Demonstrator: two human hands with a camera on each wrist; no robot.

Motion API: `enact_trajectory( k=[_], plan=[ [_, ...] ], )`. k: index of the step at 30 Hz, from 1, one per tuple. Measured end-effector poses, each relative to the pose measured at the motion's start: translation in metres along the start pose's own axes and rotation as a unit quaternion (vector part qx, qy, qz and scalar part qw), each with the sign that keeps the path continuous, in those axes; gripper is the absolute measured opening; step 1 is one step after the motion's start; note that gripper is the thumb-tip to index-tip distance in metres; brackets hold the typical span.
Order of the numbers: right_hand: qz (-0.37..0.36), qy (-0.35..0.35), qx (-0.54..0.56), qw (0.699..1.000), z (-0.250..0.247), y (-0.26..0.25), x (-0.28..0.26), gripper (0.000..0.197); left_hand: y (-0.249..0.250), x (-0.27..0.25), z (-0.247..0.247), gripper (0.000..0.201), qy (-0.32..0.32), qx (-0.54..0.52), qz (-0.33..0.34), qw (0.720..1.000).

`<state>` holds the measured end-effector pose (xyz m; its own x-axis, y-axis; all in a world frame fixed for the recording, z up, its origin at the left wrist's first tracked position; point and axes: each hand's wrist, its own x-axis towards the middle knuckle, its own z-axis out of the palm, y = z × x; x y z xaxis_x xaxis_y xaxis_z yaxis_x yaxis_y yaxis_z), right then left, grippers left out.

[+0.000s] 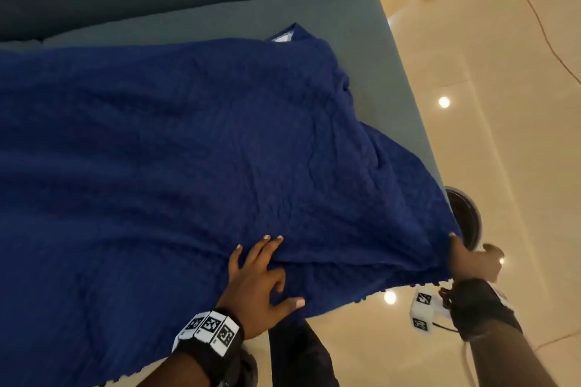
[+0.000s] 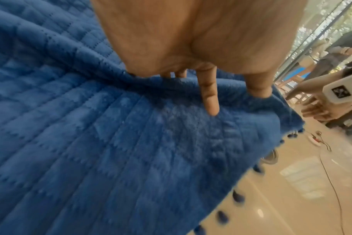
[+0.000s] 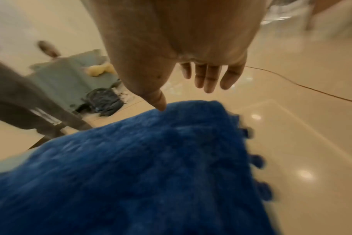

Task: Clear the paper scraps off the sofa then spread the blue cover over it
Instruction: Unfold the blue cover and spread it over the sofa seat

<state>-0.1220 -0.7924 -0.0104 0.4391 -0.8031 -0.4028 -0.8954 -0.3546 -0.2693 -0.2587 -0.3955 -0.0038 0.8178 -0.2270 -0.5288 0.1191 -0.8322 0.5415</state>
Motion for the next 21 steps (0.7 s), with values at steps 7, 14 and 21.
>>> enact_trajectory(
  k=[7,14,21],
  plan=[
    [-0.396,-0.09,0.071,0.911,0.073,-0.195,-0.049,0.044,-0.021,0.078,-0.075,0.035,0.211,-0.041,-0.04,0.976],
    [-0.565,-0.219,0.037,0.795,0.15,-0.358,-0.088,0.044,-0.077,0.136,-0.149,0.087,0.226,-0.069,-0.251,0.939],
    [-0.453,-0.291,0.014,0.842,0.197,-0.425,-0.052,0.042,-0.094,0.145,-0.149,0.087,0.221,-0.03,-0.26,0.94]
  ],
)
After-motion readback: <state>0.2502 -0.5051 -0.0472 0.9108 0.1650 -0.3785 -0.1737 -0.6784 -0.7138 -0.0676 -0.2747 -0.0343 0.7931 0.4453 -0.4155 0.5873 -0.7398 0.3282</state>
